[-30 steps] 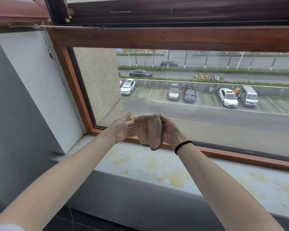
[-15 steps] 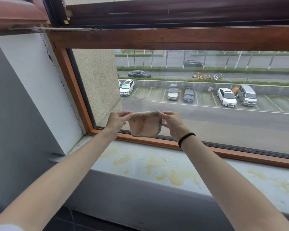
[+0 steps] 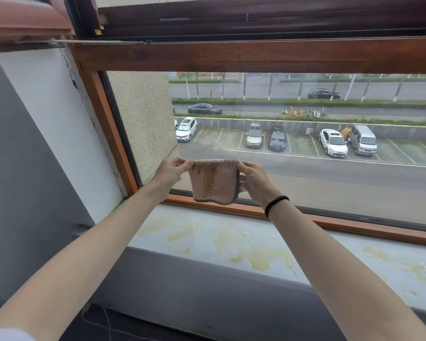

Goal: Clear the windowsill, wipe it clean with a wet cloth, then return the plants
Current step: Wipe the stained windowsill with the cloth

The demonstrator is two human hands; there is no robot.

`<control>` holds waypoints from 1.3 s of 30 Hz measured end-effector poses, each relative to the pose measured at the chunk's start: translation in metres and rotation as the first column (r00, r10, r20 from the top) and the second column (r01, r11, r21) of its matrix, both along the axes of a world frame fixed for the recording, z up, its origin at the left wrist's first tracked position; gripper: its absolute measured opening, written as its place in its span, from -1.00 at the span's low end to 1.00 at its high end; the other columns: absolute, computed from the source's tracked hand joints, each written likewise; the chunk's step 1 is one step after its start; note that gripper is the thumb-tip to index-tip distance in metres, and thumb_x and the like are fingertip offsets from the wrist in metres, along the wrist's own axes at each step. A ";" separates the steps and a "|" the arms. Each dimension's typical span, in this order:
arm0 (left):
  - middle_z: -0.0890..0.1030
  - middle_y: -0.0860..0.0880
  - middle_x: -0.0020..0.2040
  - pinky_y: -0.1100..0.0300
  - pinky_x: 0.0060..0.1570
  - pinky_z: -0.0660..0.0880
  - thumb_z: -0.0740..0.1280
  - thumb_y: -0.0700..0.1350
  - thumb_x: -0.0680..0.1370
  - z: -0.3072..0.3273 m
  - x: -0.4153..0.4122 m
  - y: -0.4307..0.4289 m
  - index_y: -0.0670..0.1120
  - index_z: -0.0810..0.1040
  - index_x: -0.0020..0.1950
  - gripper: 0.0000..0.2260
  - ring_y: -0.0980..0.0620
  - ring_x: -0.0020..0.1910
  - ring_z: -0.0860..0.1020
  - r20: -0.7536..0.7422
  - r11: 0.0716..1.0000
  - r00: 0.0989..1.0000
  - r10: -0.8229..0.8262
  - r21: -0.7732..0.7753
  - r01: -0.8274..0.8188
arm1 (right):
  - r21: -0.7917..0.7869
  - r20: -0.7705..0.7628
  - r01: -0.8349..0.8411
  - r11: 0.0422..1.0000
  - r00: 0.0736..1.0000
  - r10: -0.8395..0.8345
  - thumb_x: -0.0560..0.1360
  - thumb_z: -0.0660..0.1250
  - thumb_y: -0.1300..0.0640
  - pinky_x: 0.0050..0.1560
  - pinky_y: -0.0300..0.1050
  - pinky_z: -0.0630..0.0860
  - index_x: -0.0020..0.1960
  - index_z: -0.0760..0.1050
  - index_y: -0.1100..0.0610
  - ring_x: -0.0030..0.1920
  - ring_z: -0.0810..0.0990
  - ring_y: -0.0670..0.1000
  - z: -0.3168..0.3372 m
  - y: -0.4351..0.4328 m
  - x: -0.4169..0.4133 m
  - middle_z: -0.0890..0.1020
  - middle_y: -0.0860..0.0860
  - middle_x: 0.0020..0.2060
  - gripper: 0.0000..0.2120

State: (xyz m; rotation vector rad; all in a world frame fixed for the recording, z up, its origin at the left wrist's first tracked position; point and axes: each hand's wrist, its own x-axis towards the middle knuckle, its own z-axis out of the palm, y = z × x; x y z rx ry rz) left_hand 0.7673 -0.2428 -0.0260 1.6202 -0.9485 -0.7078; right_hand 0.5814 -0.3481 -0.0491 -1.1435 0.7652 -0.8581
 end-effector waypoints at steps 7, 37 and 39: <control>0.53 -0.03 -0.26 0.04 -0.20 0.52 0.07 -0.02 0.67 -0.005 -0.012 0.000 -0.08 0.45 -0.11 -0.74 0.00 -0.26 0.53 -0.373 0.997 0.928 -0.010 0.063 0.036 | 0.179 0.084 -0.170 0.969 0.984 0.157 0.51 0.21 0.45 -0.35 -0.15 0.60 0.31 0.31 0.23 -0.18 0.57 0.08 0.002 0.012 -0.001 0.54 0.21 -0.02 -0.61; 0.59 -0.16 -0.08 0.17 -0.32 0.60 0.18 -0.33 0.60 -0.016 -0.041 -0.007 -0.17 0.44 0.14 -0.84 -0.02 -0.19 0.59 -0.684 0.982 0.710 -0.166 -0.050 0.181 | 0.585 0.401 -0.304 0.752 0.914 0.058 0.63 0.01 0.26 -0.26 0.07 0.64 0.19 0.35 0.31 -0.29 0.68 0.18 -0.029 0.038 0.004 0.57 0.30 -0.03 -0.78; 0.58 -0.16 -0.09 0.16 -0.28 0.60 0.18 -0.31 0.61 -0.018 -0.039 -0.007 -0.19 0.44 0.11 -0.88 -0.04 -0.15 0.57 -0.668 0.983 0.727 -0.156 -0.034 0.179 | 0.596 0.440 -0.347 0.724 0.895 0.067 0.63 0.01 0.25 -0.25 0.08 0.63 0.13 0.37 0.37 -0.29 0.68 0.19 -0.030 0.043 0.005 0.58 0.31 -0.08 -0.76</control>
